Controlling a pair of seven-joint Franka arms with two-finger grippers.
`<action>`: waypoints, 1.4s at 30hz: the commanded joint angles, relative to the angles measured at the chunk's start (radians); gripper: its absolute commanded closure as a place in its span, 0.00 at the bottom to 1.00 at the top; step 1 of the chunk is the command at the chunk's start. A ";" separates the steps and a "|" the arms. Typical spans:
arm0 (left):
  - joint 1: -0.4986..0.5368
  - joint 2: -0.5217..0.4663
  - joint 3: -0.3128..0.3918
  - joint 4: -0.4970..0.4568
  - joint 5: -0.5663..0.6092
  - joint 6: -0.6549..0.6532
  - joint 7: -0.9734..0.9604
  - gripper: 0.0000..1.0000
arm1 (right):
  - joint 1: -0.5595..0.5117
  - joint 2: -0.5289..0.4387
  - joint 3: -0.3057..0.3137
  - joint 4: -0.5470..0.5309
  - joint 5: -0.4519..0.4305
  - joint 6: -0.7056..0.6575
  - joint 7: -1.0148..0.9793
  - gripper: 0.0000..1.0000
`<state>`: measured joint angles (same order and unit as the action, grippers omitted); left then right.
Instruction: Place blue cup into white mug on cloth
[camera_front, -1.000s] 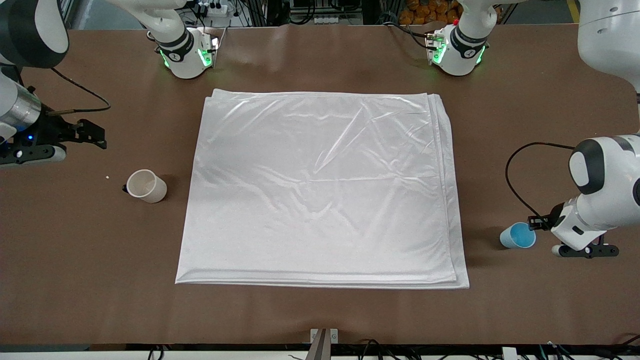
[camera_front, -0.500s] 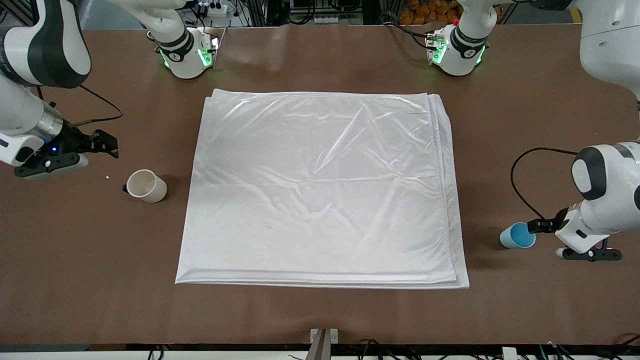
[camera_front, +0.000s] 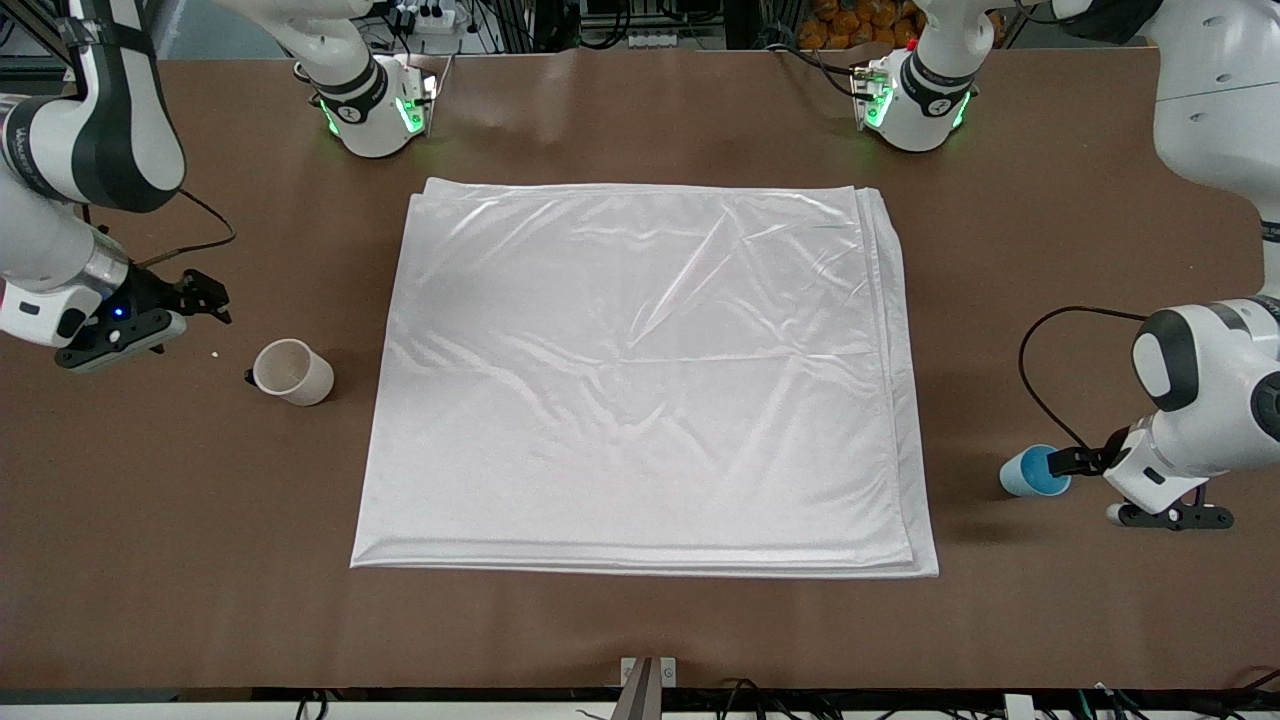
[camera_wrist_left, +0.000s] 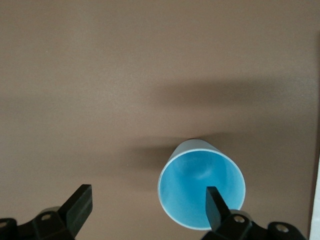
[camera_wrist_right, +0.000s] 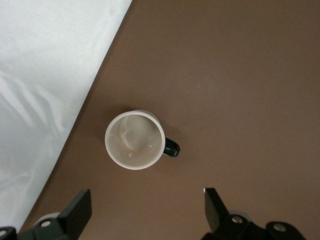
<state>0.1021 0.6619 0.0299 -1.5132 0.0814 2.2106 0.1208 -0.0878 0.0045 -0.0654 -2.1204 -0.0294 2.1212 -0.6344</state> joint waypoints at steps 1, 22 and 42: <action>0.001 0.031 -0.001 0.025 0.021 0.020 0.010 0.00 | -0.012 0.034 -0.014 -0.004 0.008 0.032 -0.141 0.00; 0.001 0.061 -0.004 0.025 0.017 0.031 0.010 0.00 | -0.024 0.161 -0.027 -0.001 0.011 0.180 -0.757 0.00; -0.009 0.074 -0.004 0.022 0.015 0.031 -0.009 0.79 | -0.033 0.267 -0.025 -0.003 0.013 0.266 -1.030 0.00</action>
<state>0.0976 0.7209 0.0257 -1.5091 0.0814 2.2382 0.1208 -0.1093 0.2420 -0.0919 -2.1234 -0.0288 2.3670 -1.5949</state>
